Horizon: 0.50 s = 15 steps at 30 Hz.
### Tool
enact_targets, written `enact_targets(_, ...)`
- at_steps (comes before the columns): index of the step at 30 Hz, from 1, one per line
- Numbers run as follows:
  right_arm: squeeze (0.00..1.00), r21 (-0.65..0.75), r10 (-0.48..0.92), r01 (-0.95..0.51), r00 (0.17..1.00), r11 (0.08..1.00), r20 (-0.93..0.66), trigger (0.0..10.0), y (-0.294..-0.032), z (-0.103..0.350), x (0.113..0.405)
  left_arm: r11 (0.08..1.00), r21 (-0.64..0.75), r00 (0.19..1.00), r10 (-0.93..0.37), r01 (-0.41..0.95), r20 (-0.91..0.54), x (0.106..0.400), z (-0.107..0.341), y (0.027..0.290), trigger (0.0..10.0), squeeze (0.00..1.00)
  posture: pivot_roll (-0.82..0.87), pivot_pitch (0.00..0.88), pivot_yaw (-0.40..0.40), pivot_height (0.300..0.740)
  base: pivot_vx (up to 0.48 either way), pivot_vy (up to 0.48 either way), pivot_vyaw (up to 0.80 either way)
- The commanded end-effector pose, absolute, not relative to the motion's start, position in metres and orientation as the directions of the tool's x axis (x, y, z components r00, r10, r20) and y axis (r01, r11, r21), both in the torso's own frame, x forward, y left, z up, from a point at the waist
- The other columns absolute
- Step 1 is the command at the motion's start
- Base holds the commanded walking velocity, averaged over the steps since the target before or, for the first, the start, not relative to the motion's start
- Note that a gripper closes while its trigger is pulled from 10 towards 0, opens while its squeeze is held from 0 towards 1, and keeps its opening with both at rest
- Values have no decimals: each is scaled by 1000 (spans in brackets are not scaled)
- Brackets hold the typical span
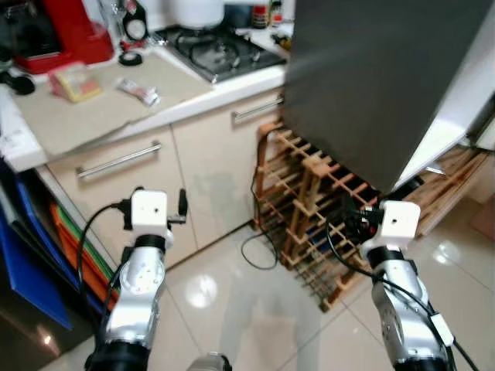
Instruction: Restocking fridge
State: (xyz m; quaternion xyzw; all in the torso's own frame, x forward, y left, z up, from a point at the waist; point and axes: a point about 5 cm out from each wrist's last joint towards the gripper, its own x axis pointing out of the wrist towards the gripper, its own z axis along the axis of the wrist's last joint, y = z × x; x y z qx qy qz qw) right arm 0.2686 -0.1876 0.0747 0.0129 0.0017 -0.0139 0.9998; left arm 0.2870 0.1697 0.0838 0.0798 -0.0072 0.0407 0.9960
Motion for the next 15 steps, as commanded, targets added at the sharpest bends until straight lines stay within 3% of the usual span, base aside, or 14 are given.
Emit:
enact_targets(1,224,30,-11,10,1000,999,10,10000,-184,78,273,984,149,995,95,-98,27,293,90,169,10000,0,91,0,-19,740,0,0,456)
enact_targets(15,271,34,16,-16,1000,999,-19,10000,-177,73,275,989,115,995,80,-88,67,302,104,159,10000,0,77,0,-16,740,0,-450,456)
